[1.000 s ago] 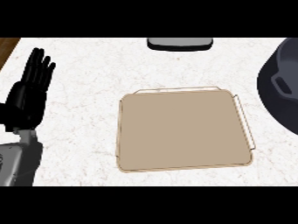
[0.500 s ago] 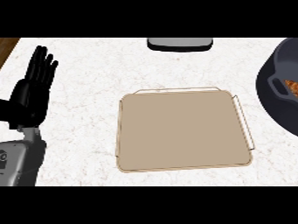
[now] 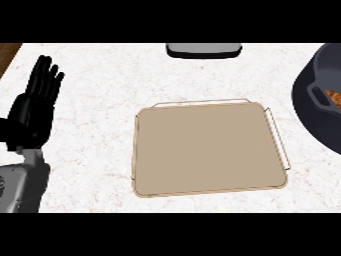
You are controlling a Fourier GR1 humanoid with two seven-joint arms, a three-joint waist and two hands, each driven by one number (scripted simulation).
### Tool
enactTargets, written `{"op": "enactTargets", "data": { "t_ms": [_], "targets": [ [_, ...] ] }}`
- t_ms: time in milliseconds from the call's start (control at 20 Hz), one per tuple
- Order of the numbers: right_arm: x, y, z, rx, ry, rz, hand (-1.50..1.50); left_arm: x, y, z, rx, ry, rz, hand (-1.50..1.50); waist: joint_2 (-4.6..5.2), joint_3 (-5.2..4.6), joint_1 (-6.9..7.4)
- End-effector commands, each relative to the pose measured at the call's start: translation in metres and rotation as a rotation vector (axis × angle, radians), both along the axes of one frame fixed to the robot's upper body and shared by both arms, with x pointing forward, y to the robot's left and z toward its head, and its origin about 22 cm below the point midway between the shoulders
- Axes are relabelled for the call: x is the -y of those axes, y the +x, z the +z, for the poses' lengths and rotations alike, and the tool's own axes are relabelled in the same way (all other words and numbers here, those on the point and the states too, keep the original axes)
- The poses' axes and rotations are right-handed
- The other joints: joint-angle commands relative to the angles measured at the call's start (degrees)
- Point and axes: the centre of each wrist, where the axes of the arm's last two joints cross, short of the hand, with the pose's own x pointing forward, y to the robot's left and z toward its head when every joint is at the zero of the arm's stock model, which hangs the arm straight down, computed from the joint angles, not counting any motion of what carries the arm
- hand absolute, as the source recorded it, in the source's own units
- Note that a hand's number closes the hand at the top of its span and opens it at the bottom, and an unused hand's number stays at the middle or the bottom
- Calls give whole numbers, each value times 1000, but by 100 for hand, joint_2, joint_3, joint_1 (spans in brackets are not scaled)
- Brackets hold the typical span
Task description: Pick the croissant from the tray and place it in the pot
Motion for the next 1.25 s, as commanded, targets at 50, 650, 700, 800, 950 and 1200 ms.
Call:
{"op": "enactTargets", "data": {
  "t_ms": [50, 650, 700, 800, 950, 1200],
  "targets": [
    [17, -27, 10, 146, -23, -39, -150, -23, -6, -8, 0, 4, 1, 0, -15, -5, -57],
    [29, -153, -14, 265, -85, -87, -150, -2, 1, 9, -6, 5, 24, 0, -14, -4, -80],
    [38, -159, -1, 270, -90, -98, -150, -12, 2, -9, 1, 12, 19, 0, -5, -6, -74],
    [35, -187, -17, 264, -86, -109, -150, -43, -1, 14, 13, -2, 29, 0, -15, -6, -91],
    [46, -227, -24, 254, -97, -112, -150, -16, -9, -5, 8, 5, 26, 0, -10, -2, -76],
    [39, -247, -14, 255, -83, -119, -150, 14, 2, -10, 8, -3, -3, 0, -1, -3, -47]
  ]
}}
